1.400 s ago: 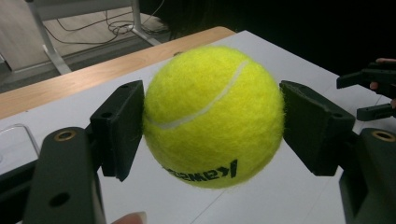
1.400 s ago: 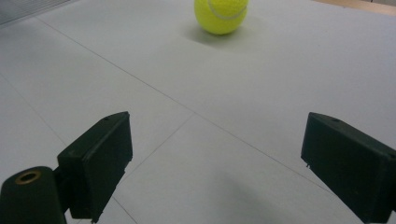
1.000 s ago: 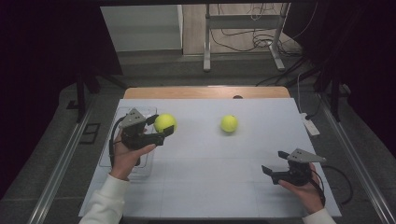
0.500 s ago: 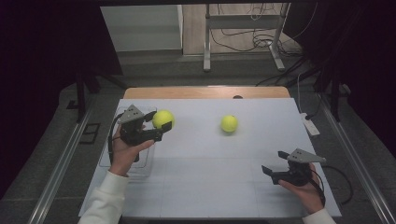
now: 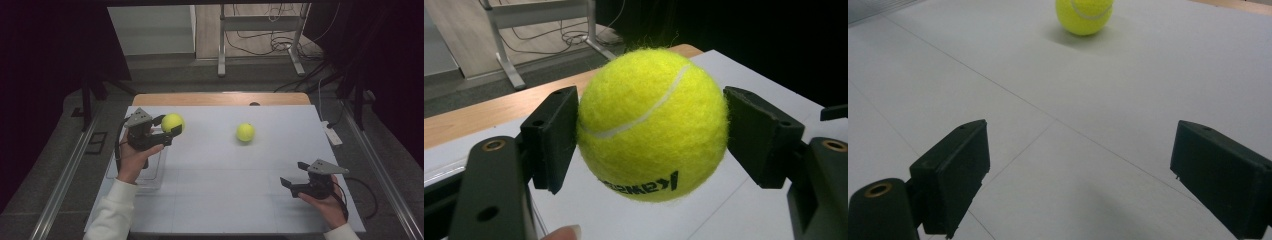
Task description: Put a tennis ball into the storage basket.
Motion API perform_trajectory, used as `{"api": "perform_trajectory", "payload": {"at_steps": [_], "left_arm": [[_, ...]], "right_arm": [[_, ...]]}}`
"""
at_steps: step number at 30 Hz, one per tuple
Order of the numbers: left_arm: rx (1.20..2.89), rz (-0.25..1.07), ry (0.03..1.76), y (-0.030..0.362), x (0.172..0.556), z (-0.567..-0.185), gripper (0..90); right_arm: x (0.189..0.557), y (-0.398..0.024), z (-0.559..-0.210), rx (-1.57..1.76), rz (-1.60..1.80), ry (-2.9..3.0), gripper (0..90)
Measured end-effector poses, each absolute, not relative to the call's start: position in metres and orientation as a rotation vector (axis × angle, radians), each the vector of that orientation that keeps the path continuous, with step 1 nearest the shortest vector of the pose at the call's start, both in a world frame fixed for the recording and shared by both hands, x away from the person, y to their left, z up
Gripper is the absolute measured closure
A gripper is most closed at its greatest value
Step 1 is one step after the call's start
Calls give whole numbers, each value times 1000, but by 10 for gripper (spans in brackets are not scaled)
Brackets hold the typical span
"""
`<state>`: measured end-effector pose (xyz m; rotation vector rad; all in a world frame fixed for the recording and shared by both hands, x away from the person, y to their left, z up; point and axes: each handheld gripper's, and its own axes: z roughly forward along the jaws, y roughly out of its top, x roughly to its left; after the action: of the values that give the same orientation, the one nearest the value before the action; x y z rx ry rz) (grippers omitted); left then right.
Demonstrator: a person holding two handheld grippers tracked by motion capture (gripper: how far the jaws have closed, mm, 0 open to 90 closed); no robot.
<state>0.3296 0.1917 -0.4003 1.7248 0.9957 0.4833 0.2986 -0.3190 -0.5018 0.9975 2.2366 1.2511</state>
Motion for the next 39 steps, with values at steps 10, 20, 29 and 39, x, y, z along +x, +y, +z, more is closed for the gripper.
{"api": "perform_trajectory", "payload": {"at_steps": [10,20,29,39], "left_arm": [[1702,502,1023,199,341,-400,269],[1701,543,1085,212,352,-404,269],[1697,559,1119,221,359,-408,269],[1684,574,1145,230,364,-409,269]], "right_arm": [[299,-319,-502,1001,1255,2235,91],[298,-319,-502,1000,1255,2236,92],[299,-320,-502,1000,1251,2238,92],[299,-320,-503,1005,1250,2239,92]]}}
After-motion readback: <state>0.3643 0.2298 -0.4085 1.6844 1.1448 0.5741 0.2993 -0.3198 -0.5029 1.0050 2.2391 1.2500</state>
